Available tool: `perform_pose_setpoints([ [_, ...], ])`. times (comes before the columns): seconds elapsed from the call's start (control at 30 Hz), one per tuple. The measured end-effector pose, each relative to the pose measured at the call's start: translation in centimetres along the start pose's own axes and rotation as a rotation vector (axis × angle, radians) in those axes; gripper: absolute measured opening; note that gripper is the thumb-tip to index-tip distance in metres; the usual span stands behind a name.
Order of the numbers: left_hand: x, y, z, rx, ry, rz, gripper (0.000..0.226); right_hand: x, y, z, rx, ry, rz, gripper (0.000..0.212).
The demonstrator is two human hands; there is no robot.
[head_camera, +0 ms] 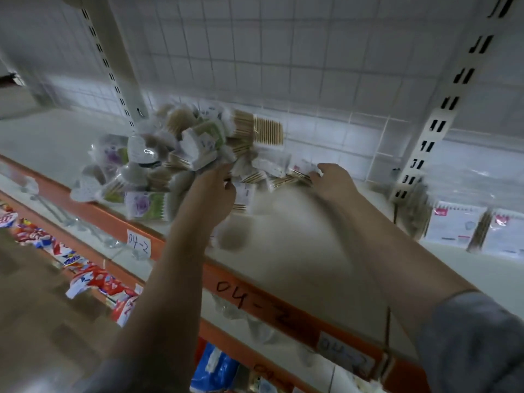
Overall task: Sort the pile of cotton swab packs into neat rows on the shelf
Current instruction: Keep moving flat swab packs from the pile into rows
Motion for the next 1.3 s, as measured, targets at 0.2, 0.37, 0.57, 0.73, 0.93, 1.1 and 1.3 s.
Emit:
perform_pose_setpoints([
  [0.2, 3.9, 2.2, -0.3, -0.098, 0.13, -0.076, 0.047, 2.5, 1.2, -1.5, 0.192, -0.015, -0.152, 0.062],
  [0.37, 6.1, 3.2, -0.2, -0.118, 0.124, -0.167, 0.047, 3.6, 0.9, -1.4, 0.264, 0.044, -0.189, 0.082],
  [0.57, 6.9, 2.6, -0.3, -0.174, 0.068, -0.208, 0.036, 3.0, 0.1, -0.8, 0.284, 0.105, -0.199, 0.062],
  [0.73, 8.5, 1.4, -1.0, -0.105, 0.03, -0.197, 0.02, 1.5, -0.1, 0.5, 0.174, 0.119, -0.202, 0.03],
  [0.93, 11.3, -0.5, -1.9, -0.145, 0.048, -0.133, 0.031, -1.4, -0.9, 2.8, 0.254, 0.084, -0.208, 0.03],
  [1.1, 12.6, -1.8, -3.1, -0.079, 0.104, -0.116, 0.037, -3.9, -1.9, 3.8, 0.365, 0.081, -0.232, 0.027],
  [1.3, 13.1, -2.1, -4.2, -0.212, 0.055, -0.027, 0.043, -6.8, -2.6, 3.6, 0.411, -0.006, -0.201, 0.022],
])
Point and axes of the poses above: each hand's wrist, its own x-axis towards the middle knuckle, its own z-axis out of the back of the hand, y = z × x, the point moved 1 cm from there along x, towards the middle knuckle, and after that the axes turned 6 degrees about -z, right-handed, at the moved point
